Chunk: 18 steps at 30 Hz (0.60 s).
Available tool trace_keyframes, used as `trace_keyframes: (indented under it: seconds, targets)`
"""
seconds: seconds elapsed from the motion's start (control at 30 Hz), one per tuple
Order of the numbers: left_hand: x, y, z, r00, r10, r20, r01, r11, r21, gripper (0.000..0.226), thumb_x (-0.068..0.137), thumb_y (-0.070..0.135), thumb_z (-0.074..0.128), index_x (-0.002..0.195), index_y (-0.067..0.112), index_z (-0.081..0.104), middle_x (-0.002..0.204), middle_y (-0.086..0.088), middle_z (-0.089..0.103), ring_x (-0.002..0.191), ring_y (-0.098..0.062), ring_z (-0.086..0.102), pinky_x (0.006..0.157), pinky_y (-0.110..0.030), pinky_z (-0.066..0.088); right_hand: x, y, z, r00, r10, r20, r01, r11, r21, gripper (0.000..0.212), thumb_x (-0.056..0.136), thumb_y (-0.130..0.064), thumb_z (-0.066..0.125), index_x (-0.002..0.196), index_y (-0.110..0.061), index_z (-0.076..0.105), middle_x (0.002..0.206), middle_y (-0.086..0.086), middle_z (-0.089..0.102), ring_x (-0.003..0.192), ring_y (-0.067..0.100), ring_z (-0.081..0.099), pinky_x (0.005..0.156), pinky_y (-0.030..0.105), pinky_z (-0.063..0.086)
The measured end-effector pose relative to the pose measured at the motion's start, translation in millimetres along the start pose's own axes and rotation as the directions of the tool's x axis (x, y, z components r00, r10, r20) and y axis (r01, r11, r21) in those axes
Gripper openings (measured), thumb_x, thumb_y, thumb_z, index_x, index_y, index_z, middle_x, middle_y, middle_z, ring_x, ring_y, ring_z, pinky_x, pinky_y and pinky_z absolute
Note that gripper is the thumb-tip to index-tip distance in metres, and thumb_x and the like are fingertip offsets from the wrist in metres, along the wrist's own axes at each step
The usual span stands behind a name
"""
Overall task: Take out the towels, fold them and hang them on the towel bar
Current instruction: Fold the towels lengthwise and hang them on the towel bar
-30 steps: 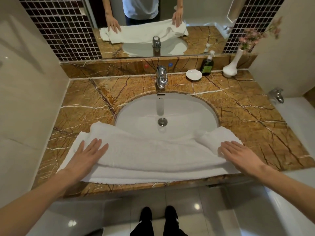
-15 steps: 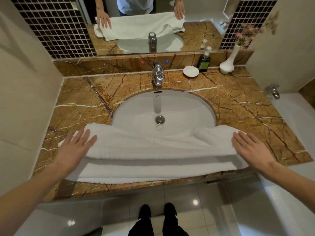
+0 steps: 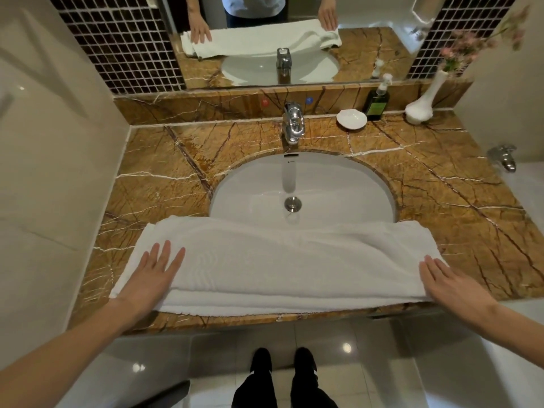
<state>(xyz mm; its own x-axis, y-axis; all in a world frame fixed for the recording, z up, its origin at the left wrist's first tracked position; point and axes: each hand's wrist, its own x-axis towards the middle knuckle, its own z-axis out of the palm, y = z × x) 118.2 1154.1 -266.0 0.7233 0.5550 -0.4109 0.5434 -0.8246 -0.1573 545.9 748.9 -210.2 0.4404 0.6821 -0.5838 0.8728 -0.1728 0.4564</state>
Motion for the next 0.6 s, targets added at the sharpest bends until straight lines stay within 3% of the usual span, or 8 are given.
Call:
trace_keyframes:
  seconds: [0.07, 0.13, 0.23, 0.3, 0.43, 0.53, 0.6]
  targets:
    - [0.8, 0.3, -7.5, 1.000, 0.002, -0.003, -0.002, 1.000, 0.021, 0.098, 0.091, -0.001, 0.050, 0.139, 0.017, -0.033, 0.147, -0.026, -0.029, 0.140, -0.045, -0.017, 0.117, -0.048, -0.002, -1.4, 3.4, -14.1, 1.000, 0.009, -0.027, -0.008, 0.999, 0.044, 0.058, 0.097, -0.021, 0.046, 0.148, -0.014, 0.019, 0.154, 0.012, 0.025, 0.137, 0.021, 0.034, 0.107, 0.027, 0.038]
    - [1.0, 0.0, -14.3, 0.999, -0.002, -0.033, 0.003, 0.999, 0.043, 0.097, 0.091, 0.001, 0.053, 0.144, 0.020, -0.026, 0.150, -0.026, -0.025, 0.140, -0.043, -0.018, 0.116, -0.048, -0.004, -0.5, 3.6, -37.2, 0.991, 0.022, -0.129, -0.006, 0.992, 0.124, 0.040, 0.090, -0.028, 0.055, 0.128, -0.034, 0.044, 0.132, -0.006, 0.048, 0.114, 0.007, 0.049, 0.094, 0.020, 0.046]
    - [-4.5, 0.6, -20.0, 0.997, 0.001, -0.074, 0.005, 0.997, 0.081, 0.102, 0.083, -0.012, 0.053, 0.148, 0.023, -0.018, 0.152, -0.022, -0.021, 0.141, -0.041, -0.017, 0.114, -0.050, -0.007, 16.8, -4.3, -72.9, 0.939, 0.122, -0.321, -0.010, 0.944, 0.331, 0.037, 0.082, -0.019, 0.061, 0.118, -0.028, 0.058, 0.120, -0.003, 0.060, 0.106, 0.014, 0.057, 0.089, 0.027, 0.048]
    - [-9.2, 2.3, -23.3, 0.996, 0.001, -0.085, 0.008, 0.994, 0.105, 0.104, 0.079, -0.015, 0.053, 0.149, 0.024, -0.014, 0.155, -0.019, -0.017, 0.143, -0.039, -0.014, 0.115, -0.052, -0.002, 41.1, -14.4, -91.2, 0.920, 0.094, -0.380, 0.067, 0.918, 0.390, 0.045, 0.087, -0.022, 0.057, 0.132, -0.017, 0.051, 0.136, 0.010, 0.053, 0.119, 0.026, 0.053, 0.099, 0.036, 0.043]
    - [-12.8, 10.1, -26.2, 0.999, -0.024, -0.027, 0.028, 0.990, 0.139, 0.096, 0.085, -0.007, 0.051, 0.150, 0.023, -0.013, 0.156, -0.018, -0.014, 0.144, -0.037, -0.012, 0.115, -0.055, 0.002, 96.2, -46.7, -123.8, 0.950, -0.056, -0.307, 0.223, 0.809, 0.544, 0.060, 0.098, -0.040, 0.043, 0.150, -0.016, 0.026, 0.156, 0.011, 0.026, 0.140, 0.026, 0.031, 0.112, 0.033, 0.026]
    - [-11.3, 13.1, -23.7, 0.997, -0.074, -0.012, 0.075, 0.991, 0.113, 0.090, 0.092, 0.004, 0.051, 0.149, 0.024, -0.016, 0.156, -0.018, -0.017, 0.143, -0.039, -0.015, 0.114, -0.057, 0.001, 134.4, -63.0, -136.1, 0.980, -0.067, -0.189, 0.180, 0.714, 0.676, 0.061, 0.096, -0.043, 0.046, 0.148, -0.018, 0.027, 0.149, 0.008, 0.039, 0.134, 0.024, 0.040, 0.107, 0.032, 0.033]
    - [-10.9, 13.4, -23.2, 0.996, -0.090, 0.002, 0.090, 0.991, 0.103, 0.093, 0.091, 0.001, 0.051, 0.148, 0.024, -0.017, 0.156, -0.018, -0.018, 0.142, -0.041, -0.015, 0.113, -0.059, 0.001, 152.0, -66.9, -135.2, 0.995, -0.080, -0.060, 0.098, 0.680, 0.727, 0.059, 0.095, -0.045, 0.048, 0.145, -0.018, 0.032, 0.142, 0.007, 0.048, 0.128, 0.025, 0.046, 0.104, 0.031, 0.036]
